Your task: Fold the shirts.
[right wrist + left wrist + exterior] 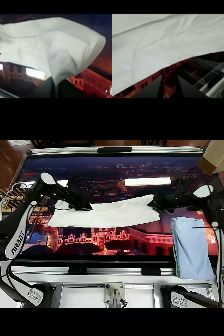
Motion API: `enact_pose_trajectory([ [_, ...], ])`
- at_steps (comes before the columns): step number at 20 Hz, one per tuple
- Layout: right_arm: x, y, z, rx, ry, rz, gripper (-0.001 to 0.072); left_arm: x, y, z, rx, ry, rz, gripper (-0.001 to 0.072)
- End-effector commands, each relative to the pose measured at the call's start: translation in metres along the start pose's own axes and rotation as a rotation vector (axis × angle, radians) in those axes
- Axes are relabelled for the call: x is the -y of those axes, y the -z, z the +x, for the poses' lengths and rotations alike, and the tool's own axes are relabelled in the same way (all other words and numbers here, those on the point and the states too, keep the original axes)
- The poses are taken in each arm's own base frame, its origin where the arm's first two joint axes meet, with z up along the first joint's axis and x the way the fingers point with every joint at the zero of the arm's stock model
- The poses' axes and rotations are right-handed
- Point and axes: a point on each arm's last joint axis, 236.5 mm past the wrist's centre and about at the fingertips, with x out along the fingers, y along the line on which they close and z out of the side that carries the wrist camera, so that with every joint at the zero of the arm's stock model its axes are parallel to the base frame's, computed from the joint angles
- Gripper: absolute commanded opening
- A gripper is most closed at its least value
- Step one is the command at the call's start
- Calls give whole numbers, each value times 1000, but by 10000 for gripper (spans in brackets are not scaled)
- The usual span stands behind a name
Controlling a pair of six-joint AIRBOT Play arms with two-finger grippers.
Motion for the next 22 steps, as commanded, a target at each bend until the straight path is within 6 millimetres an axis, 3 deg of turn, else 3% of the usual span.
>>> enact_pose_trajectory([
  [1,-43,22,-47,9,-42,-35,69,26,18,50,-31,26,-14,180],
  [4,-64,37,-74,18,-58,-46,69,50,16,87,35,97,-68,162],
  [6,-76,47,-89,28,-69,-40,69,70,7,106,85,139,-84,41],
  [8,-88,58,-104,32,-81,-33,70,97,-2,126,136,211,-134,41],
  [11,-98,64,-119,66,-91,-32,69,131,19,162,89,270,-152,40],
  [13,-100,64,-120,71,-93,-27,69,135,16,161,112,267,-112,38],
  [15,-101,58,-120,91,-99,-22,69,130,-3,135,169,268,-92,37],
  [17,-101,43,-117,140,-113,-8,69,112,-9,95,179,219,-22,36],
  [19,-113,28,-105,167,-168,-4,68,81,-11,39,198,99,66,36],
  [22,-160,19,-61,158,-310,-47,68,26,-26,-80,365,-96,64,37],
])
